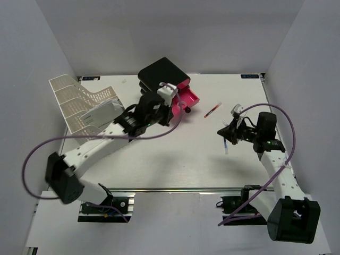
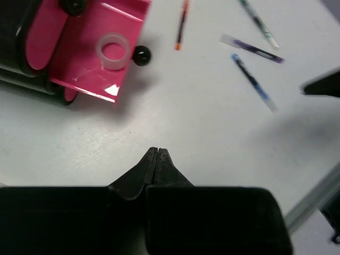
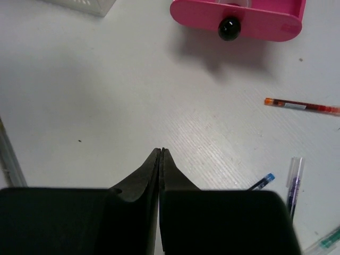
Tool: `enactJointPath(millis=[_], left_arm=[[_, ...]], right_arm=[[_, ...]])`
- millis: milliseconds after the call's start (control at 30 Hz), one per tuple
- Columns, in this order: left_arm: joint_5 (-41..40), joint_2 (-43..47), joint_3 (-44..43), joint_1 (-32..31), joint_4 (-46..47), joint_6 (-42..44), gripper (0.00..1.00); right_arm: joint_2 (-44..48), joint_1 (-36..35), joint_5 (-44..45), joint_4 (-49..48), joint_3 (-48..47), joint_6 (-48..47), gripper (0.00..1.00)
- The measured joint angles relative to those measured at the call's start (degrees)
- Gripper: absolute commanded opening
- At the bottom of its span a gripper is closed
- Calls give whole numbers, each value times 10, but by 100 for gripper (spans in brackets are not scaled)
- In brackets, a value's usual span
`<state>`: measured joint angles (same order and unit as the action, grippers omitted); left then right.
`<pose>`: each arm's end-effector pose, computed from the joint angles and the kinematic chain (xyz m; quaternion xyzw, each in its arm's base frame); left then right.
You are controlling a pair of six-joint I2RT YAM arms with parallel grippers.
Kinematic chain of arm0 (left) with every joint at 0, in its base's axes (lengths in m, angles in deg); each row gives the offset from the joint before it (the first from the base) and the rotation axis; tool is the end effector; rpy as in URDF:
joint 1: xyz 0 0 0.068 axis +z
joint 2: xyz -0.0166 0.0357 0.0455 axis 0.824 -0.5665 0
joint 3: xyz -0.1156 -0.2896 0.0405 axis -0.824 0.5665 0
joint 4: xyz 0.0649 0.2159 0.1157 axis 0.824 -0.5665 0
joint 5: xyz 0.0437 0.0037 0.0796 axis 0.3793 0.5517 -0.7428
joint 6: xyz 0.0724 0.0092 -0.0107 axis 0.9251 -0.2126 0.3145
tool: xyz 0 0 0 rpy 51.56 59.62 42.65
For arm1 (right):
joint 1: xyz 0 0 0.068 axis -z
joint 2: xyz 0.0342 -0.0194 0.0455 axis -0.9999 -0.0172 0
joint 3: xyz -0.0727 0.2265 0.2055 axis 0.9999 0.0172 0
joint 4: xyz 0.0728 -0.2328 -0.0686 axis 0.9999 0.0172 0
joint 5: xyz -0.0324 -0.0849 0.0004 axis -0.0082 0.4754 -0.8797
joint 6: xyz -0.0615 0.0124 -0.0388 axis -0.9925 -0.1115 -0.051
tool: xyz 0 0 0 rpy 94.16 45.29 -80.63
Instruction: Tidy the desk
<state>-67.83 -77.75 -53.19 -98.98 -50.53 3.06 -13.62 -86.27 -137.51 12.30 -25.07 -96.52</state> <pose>0.2596 -0.2376 0.3615 0.2238 0.8493 -0.1773 0.4441 0.1886 0.0407 0.2920 -0.3641 0.7157 0.2762 0.5282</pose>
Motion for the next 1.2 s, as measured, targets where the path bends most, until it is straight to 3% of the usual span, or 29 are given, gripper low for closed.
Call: enactJointPath(millis=[167, 333, 700, 1200], left_arm=[[89, 154, 160, 10, 72, 44, 11], [97, 203, 270, 18, 111, 67, 0], [5, 301, 286, 23, 125, 83, 0], [-43, 291, 287, 24, 125, 86, 0]], right_arm=[[-31, -69, 67, -4, -21, -46, 0], [-174, -145, 191, 21, -150, -56, 0], [-438, -238, 367, 53, -376, 72, 0], [-524, -247, 465, 7, -431, 212, 0]])
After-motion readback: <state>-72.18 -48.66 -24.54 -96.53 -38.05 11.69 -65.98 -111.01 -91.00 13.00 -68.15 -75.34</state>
